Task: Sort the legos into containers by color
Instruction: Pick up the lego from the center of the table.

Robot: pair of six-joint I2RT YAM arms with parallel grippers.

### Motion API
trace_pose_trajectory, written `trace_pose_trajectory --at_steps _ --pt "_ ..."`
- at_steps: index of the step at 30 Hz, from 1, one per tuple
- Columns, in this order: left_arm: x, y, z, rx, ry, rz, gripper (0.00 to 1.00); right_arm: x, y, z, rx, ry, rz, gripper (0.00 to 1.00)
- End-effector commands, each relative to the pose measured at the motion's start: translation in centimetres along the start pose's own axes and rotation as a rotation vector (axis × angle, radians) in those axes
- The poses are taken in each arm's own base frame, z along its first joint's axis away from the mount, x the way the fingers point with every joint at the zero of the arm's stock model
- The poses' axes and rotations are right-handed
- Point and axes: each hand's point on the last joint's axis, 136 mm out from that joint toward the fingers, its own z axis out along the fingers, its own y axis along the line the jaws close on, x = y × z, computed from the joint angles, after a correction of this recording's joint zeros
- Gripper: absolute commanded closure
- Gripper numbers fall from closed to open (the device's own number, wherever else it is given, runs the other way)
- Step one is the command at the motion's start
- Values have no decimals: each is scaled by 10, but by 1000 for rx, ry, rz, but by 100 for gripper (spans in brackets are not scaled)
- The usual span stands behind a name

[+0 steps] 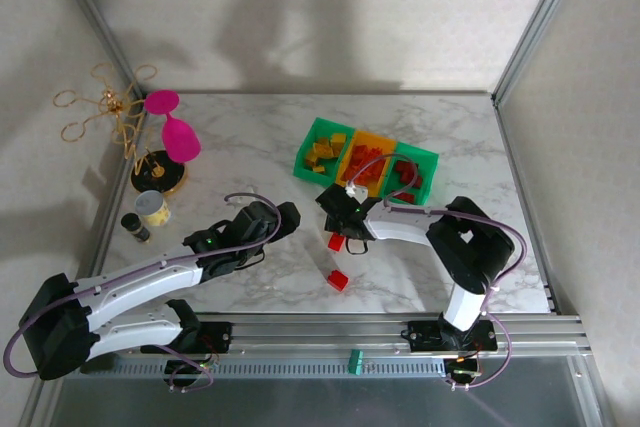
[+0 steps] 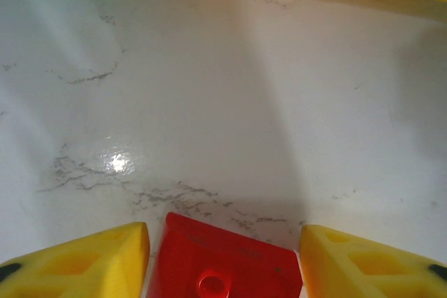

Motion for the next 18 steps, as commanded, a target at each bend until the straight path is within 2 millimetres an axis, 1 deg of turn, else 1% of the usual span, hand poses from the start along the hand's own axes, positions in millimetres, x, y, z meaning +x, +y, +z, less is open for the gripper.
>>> trace_pose_trajectory --at_steps 1,4,7,11,15,18 --pt "-7 7 1 -31 -32 -16 0 2 -2 6 33 -2 12 48" --pt "-7 6 2 -37 -29 -13 0 1 -3 4 32 -5 13 54" --pt "-7 3 2 -31 -23 -10 0 -2 -1 -2 22 -15 13 57" --pt "-8 1 2 -25 -22 -13 0 -9 -3 -11 25 -39 3 58" --pt "-11 -9 -2 5 -16 -17 0 -22 -4 -31 13 -84 0 58" --pt "-12 -19 -4 36 -10 -15 0 -38 -7 -50 -1 -133 4 58"
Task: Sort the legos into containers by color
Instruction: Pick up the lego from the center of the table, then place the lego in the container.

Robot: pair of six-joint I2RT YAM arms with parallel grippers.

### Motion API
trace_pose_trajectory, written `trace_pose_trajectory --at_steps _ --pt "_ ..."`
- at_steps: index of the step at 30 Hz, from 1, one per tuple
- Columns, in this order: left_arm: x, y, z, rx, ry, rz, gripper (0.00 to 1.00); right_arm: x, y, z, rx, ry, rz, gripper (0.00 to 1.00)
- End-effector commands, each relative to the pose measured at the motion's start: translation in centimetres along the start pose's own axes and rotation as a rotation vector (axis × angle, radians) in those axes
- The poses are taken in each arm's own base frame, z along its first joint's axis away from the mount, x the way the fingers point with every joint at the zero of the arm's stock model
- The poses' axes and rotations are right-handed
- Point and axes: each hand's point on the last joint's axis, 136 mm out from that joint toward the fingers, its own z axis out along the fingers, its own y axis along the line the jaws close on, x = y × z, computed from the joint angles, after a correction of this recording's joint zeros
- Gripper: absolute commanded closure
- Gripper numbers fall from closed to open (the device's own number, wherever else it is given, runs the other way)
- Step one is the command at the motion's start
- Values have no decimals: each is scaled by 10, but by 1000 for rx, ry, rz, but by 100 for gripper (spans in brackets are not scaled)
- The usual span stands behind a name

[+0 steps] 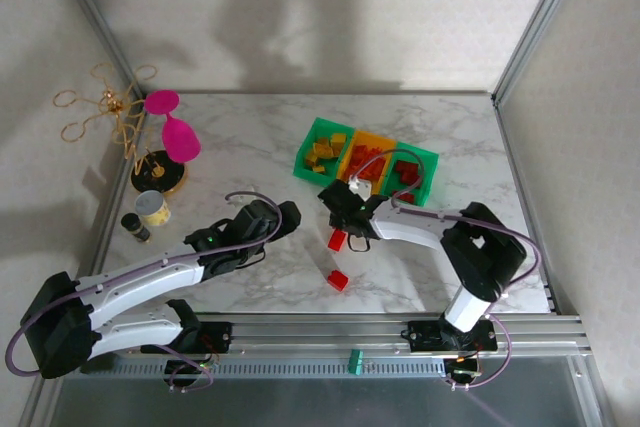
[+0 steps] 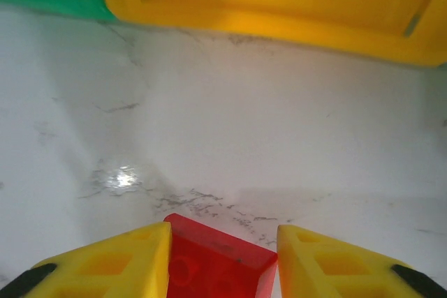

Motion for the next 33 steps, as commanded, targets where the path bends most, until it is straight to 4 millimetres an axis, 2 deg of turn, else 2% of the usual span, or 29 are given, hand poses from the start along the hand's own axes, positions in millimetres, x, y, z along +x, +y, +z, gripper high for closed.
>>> trace_pose_trajectory --at_steps 1,4,8,11,16,18,22,26,28,31,33 --pt "-11 -19 -5 42 -12 -12 0 -24 -9 -25 19 -71 -10 58" --pt "-10 -27 -4 59 -1 -4 0 -41 -20 -35 28 -108 4 59" --pt "-7 -32 0 66 16 2 0 -52 -35 -38 49 -119 9 59" --pt "-6 -39 -1 86 20 4 0 -67 -51 -46 48 -143 37 59" --pt "-5 -45 -1 96 26 14 0 -114 -90 -60 46 -229 124 59" --pt "-5 -49 0 105 28 18 0 -133 -108 -59 44 -238 166 59" --pt "-4 -55 2 116 33 22 0 -159 -131 -48 75 -263 199 58" --pt "-2 -66 6 139 44 34 0 -171 -139 -27 93 -251 195 45" --pt "-1 -70 8 141 50 43 0 -174 -136 -19 78 -230 182 41" --pt "-1 -79 8 158 60 54 0 -177 -127 -18 46 -205 146 36" --pt "0 -80 8 164 60 60 0 -177 -121 -25 15 -211 118 34"
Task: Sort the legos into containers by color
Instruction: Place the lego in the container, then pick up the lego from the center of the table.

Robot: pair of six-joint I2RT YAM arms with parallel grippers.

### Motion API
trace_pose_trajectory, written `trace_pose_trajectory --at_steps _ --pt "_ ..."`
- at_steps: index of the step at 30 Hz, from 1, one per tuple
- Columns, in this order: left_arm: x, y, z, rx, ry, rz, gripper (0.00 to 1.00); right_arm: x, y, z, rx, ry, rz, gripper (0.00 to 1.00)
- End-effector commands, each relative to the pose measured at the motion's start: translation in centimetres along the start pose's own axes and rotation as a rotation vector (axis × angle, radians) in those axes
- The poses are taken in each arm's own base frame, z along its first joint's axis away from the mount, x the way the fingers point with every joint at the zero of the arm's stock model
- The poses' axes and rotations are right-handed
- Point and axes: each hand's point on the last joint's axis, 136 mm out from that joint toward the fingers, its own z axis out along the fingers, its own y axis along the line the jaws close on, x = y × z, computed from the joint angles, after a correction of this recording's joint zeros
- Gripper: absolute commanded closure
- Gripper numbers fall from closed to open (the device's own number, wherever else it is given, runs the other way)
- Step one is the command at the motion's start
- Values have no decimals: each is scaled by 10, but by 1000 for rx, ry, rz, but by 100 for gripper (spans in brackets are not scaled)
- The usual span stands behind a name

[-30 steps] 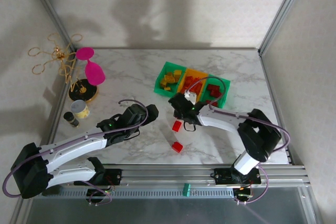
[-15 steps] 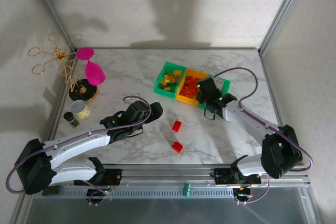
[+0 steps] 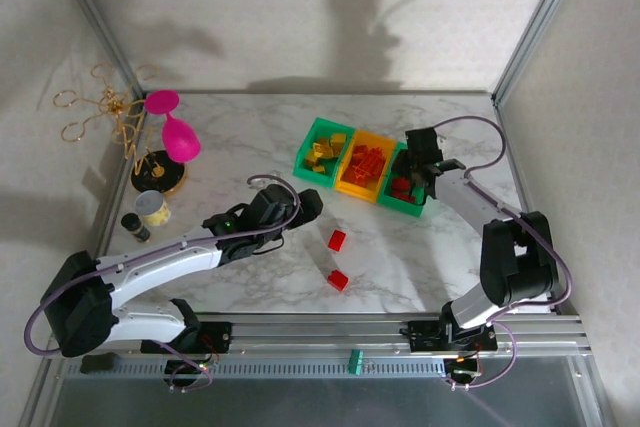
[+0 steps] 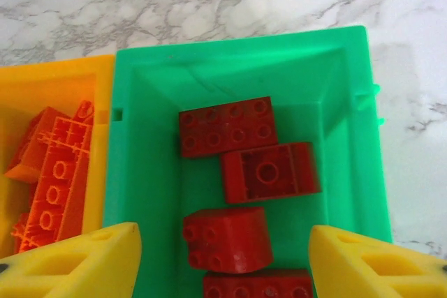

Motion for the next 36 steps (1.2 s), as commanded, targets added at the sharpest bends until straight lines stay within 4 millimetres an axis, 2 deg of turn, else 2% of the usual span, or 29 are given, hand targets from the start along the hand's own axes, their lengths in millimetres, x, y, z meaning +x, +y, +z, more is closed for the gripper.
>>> trace_pose_trajectory --at_steps 1,4,7,11,21,25,29,31,36 --pt "-2 -18 -3 47 2 27 0 -15 22 -19 -99 -34 -57 32" --pt "-2 -10 -3 16 -4 31 0 -4 31 -32 -147 -5 -96 29" --pt "-1 -1 -4 -7 -9 35 0 17 47 -44 -203 39 -156 26" --pt "2 14 -10 -46 -9 31 0 58 70 -65 -266 103 -256 21" --pt "10 52 -24 -125 -16 4 0 166 87 -90 -242 282 -276 14" --pt "16 67 -26 -139 -19 -23 0 202 90 -84 -220 315 -285 11" --pt "18 75 -27 -141 -31 -47 0 226 93 -75 -209 345 -293 11" --pt "16 77 -28 -147 -39 -47 0 233 97 -71 -203 357 -301 12" --pt "13 80 -32 -162 -54 -36 0 236 106 -63 -184 330 -328 19"
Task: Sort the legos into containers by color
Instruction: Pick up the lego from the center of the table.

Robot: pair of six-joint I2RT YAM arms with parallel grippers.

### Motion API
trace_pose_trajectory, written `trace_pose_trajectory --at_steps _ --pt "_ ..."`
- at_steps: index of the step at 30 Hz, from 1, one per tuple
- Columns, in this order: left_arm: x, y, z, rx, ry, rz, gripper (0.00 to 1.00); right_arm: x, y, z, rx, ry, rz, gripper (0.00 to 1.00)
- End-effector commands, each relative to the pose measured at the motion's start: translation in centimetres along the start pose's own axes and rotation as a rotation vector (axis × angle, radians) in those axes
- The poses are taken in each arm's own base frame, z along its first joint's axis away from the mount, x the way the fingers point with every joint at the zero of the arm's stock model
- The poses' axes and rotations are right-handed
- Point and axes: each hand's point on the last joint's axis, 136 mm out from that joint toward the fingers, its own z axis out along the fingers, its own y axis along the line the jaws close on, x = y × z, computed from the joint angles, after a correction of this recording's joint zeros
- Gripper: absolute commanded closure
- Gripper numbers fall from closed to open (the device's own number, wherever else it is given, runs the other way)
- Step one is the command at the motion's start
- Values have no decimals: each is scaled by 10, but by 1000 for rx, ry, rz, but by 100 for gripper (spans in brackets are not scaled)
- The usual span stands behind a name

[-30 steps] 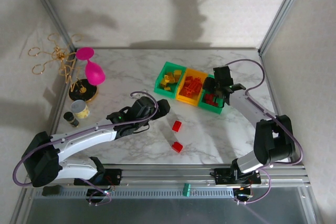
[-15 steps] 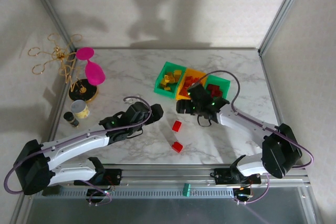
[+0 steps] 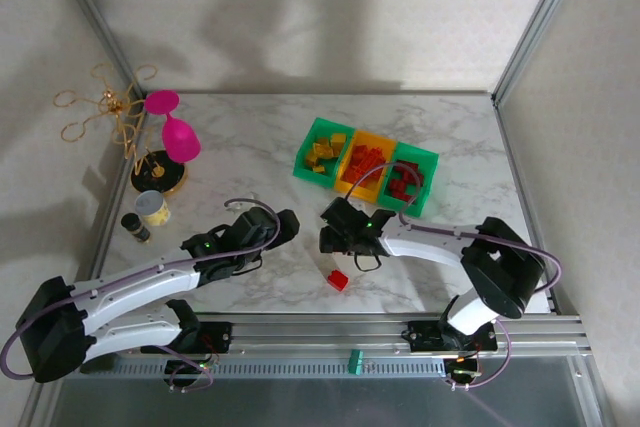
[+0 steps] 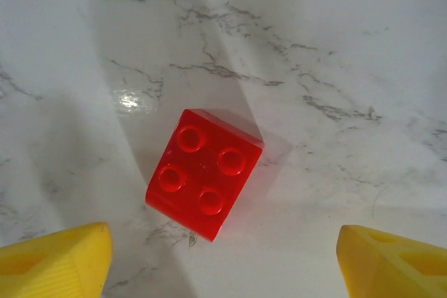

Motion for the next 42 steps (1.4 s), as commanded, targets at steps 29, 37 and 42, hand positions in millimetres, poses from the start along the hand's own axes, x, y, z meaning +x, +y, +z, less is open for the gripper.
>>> trace_pose_trajectory --at_steps 29,37,42 --pt "-11 -5 -6 -1 -45 -18 0 -24 11 20 56 -86 -20 63" --pt "-10 -23 -4 56 -19 -17 0 -44 13 -8 0 -145 14 67" --pt "-10 -53 1 117 16 21 0 -76 -2 -38 -42 -222 65 67"
